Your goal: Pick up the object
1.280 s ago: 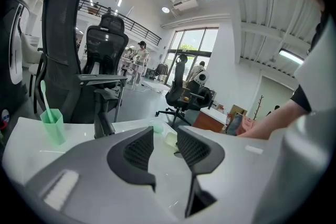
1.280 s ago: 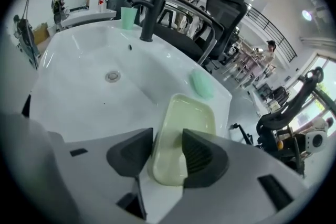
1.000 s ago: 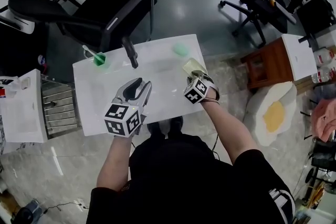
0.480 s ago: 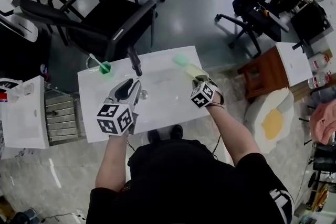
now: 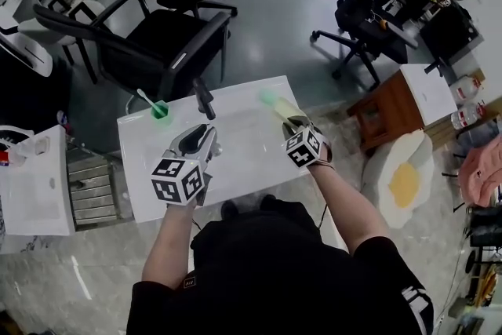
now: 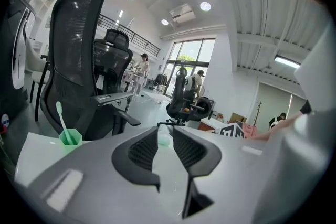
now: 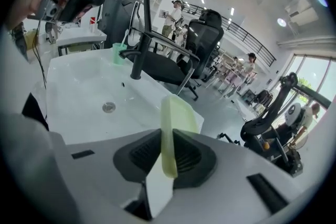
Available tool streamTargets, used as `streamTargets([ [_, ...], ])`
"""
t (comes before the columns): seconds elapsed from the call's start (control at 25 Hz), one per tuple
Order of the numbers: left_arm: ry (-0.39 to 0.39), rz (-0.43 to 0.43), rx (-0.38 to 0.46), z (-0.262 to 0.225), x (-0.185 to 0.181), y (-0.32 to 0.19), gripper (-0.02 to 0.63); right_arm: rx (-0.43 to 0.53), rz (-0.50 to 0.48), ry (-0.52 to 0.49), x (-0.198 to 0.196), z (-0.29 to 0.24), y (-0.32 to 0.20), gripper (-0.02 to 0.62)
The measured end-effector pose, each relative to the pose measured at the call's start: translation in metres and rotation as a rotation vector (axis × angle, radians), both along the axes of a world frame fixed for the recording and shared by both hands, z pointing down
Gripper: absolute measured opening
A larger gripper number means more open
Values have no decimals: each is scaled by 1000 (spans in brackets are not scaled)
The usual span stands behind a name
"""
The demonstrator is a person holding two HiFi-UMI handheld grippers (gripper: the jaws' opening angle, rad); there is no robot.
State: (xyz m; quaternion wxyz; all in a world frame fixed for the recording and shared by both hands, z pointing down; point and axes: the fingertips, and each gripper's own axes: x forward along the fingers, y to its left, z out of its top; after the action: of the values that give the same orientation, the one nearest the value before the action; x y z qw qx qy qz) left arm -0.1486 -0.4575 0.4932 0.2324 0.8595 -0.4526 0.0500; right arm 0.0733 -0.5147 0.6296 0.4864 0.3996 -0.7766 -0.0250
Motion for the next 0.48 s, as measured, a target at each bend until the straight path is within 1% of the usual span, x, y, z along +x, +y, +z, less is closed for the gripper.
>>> streamTargets([
  [0.2, -20, -7, 6, -4, 4, -2, 89, -1, -23, -67, -9, -12, 9, 72],
  [0.48, -62, -42, 18, -13, 24, -15, 84, 3, -69, -249, -11, -49, 11, 72],
])
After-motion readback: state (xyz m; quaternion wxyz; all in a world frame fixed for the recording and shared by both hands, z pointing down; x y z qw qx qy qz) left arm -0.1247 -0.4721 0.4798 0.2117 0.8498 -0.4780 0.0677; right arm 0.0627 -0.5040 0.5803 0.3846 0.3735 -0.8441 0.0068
